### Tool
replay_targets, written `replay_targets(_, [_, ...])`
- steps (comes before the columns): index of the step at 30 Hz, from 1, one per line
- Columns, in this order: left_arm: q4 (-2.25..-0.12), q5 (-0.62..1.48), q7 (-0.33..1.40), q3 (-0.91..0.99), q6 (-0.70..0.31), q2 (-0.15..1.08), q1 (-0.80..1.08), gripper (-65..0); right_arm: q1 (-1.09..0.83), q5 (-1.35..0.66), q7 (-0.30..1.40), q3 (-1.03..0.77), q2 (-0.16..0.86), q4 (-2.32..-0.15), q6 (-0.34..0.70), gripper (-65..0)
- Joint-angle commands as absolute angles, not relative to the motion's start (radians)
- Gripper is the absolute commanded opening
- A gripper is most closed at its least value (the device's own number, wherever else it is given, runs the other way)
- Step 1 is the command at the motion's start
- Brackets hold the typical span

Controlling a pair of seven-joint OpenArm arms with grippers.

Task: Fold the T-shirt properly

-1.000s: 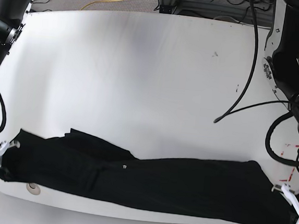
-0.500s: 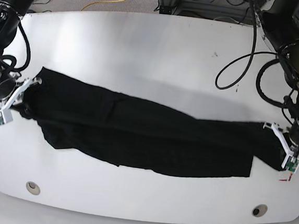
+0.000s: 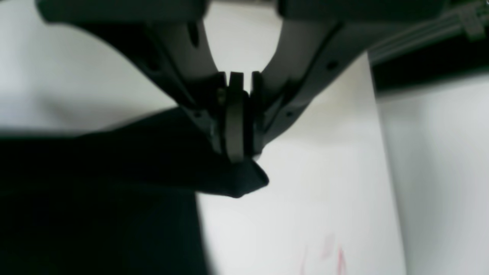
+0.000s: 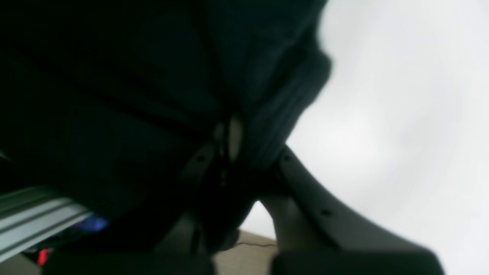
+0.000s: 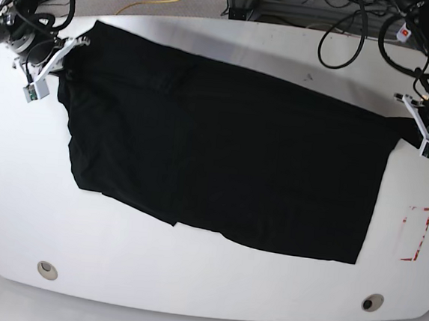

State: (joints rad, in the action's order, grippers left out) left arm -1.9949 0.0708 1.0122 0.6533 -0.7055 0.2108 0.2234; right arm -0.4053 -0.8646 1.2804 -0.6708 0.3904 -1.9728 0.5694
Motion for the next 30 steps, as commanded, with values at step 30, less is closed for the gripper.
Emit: replay_targets(30, [-1.911, 0.058, 0.995, 0.357, -0.698, 0.228, -0.047, -65.0, 0.062, -0.858, 1.251, -0.627, 0.371, -1.552, 0.562, -65.0])
